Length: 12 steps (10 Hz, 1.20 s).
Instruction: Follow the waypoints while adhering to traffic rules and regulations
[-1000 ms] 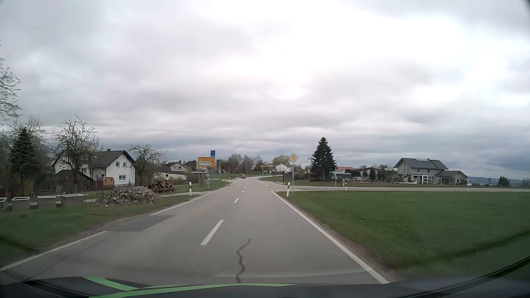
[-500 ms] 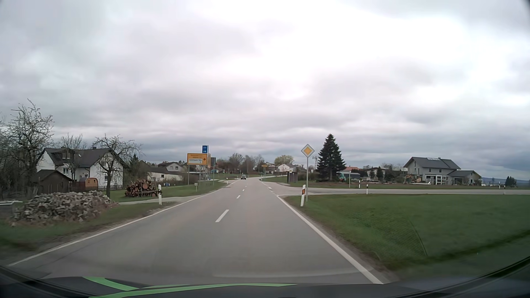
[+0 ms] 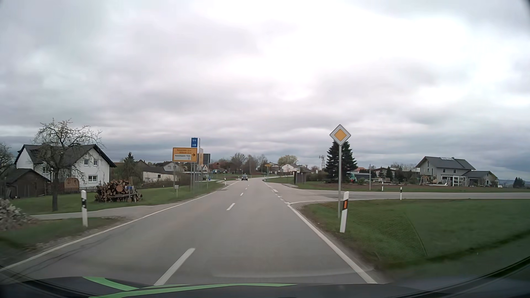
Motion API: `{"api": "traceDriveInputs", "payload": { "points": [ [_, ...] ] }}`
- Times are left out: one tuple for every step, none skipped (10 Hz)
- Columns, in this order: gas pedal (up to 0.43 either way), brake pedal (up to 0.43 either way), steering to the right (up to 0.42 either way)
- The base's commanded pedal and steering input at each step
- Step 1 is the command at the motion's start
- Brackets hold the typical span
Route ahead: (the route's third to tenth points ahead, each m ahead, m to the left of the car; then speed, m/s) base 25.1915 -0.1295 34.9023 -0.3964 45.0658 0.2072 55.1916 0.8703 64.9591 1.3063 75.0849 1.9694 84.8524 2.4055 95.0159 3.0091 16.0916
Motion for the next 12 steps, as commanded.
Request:
{"api": "traceDriveInputs", "payload": {
  "points": [
    [0.098,0.000,-0.006],
    [0.098,0.000,-0.003],
    [0.098,0.000,0.002],
    [0.098,0.000,0.003],
    [0.098,0.000,0.003],
    [0.098,0.000,0.004],
    [0.098,0.000,0.003],
    [0.098,0.000,0.003],
    [0.098,0.000,0.003],
    [0.098,0.000,0.003],
    [0.098,0.000,0.001],
    [0.098,0.000,-0.001]
  ]
}}
